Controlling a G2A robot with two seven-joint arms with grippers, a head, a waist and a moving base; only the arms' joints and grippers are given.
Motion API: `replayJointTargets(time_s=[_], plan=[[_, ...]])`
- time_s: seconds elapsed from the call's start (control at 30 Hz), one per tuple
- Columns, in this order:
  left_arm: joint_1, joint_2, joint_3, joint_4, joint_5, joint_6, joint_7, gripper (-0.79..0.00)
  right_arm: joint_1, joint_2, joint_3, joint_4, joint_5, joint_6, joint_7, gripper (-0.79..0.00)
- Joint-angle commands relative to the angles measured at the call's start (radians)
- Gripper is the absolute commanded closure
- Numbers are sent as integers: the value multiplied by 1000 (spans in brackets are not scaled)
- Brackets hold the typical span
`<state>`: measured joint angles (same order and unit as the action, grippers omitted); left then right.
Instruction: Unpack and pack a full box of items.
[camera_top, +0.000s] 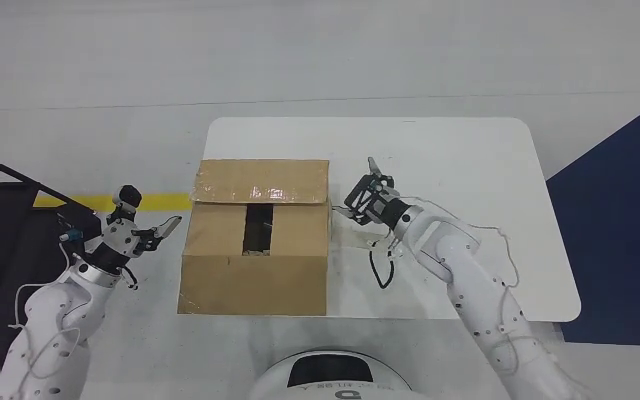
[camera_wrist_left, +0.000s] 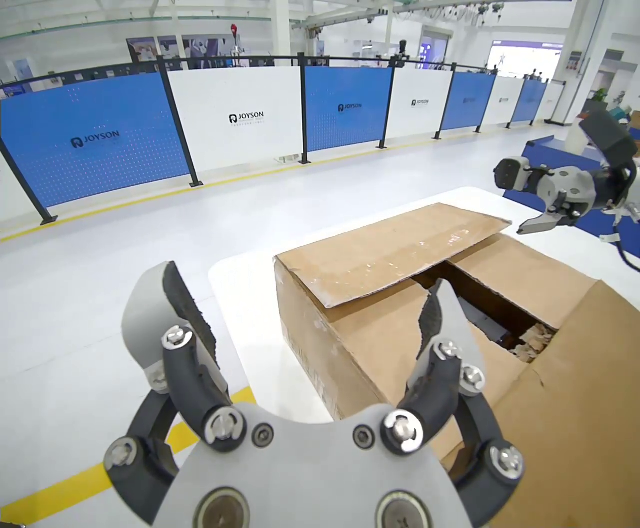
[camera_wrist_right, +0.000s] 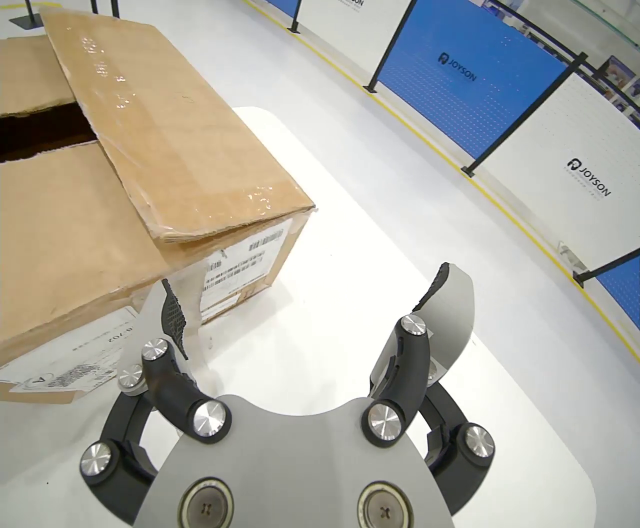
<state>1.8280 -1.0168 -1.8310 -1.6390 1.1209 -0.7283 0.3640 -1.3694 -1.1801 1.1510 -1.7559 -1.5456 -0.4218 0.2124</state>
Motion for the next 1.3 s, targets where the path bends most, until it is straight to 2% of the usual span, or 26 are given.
replayJointTargets(time_s=[0.0,0.27,0.5,0.57,0.6,0.63,0.7,0.83,0.9,1.0,1.27], plan=[[0,0,0,0,0,0,0,-785,14,-2,-6,13,25,-20,2,-785],[0,0,0,0,0,0,0,-785,16,2,-3,9,59,-89,-20,-785],[0,0,0,0,0,0,0,-785,56,-6,-42,36,61,-78,12,-779],[0,0,0,0,0,0,0,-785,80,-10,-54,50,70,-78,23,-597],[0,0,0,0,0,0,0,-785,95,-12,-58,58,76,-73,31,-462],[0,0,0,0,0,0,0,-785,107,-15,-63,67,83,-66,41,-428],[0,0,0,0,0,0,0,-785,131,-20,-74,82,94,-47,63,-440],[0,0,0,0,0,0,0,-785,169,-28,-92,97,110,-24,90,-551],[0,0,0,0,0,0,0,-785,179,-32,-97,87,98,9,99,-533],[0,0,0,0,0,0,0,-785,188,-36,-102,63,77,54,115,-551],[0,0,0,0,0,0,0,-785,252,-49,-123,35,51,105,147,-686]])
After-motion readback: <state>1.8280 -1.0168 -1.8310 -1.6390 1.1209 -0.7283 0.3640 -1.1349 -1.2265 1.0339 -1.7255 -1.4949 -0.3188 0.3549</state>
